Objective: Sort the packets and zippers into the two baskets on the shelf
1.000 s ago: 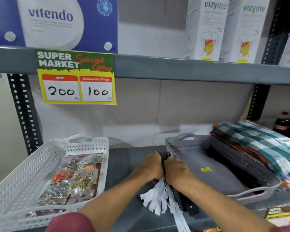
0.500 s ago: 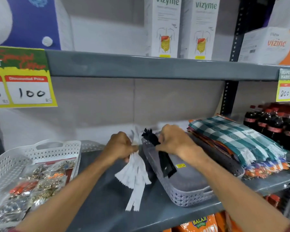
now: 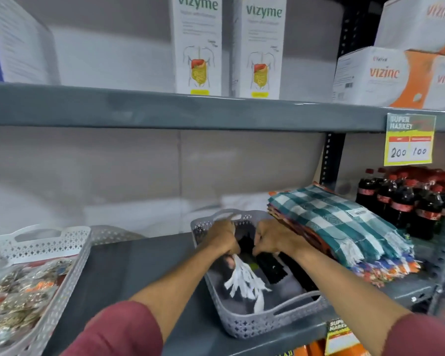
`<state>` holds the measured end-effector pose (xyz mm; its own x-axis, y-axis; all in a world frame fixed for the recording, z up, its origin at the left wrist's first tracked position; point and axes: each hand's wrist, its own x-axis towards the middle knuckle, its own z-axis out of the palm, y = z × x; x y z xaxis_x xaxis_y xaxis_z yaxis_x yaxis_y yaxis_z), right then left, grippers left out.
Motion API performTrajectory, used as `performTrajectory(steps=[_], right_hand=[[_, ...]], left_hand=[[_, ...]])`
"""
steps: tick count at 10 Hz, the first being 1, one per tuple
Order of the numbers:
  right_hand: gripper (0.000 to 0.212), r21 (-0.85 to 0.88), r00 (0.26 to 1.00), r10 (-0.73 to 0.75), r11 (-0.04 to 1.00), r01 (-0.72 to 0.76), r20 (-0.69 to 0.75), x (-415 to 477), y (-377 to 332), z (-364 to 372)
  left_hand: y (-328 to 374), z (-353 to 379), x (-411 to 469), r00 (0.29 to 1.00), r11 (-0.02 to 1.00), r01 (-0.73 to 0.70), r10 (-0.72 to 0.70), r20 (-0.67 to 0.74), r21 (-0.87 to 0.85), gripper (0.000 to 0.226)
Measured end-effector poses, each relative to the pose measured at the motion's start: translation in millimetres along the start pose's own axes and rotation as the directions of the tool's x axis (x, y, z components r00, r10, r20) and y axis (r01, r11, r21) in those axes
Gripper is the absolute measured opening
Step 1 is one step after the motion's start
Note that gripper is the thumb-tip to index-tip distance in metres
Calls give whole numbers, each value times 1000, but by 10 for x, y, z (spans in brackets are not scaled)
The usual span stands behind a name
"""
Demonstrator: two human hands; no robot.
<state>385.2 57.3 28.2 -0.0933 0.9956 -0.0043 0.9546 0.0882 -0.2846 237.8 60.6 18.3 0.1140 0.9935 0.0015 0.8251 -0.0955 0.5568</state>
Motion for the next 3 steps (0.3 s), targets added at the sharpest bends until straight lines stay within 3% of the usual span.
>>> performTrajectory(steps=[1, 3], right_hand=[[30, -30, 990, 63, 998, -59, 126, 29, 81, 205], [34, -106, 996, 58, 993, -51, 70, -89, 58, 234]], left_hand=[[-88, 236, 54, 1000, 992, 10, -13, 22, 123, 13], [-127, 269, 13, 994, 973, -73, 89, -62, 220, 7]])
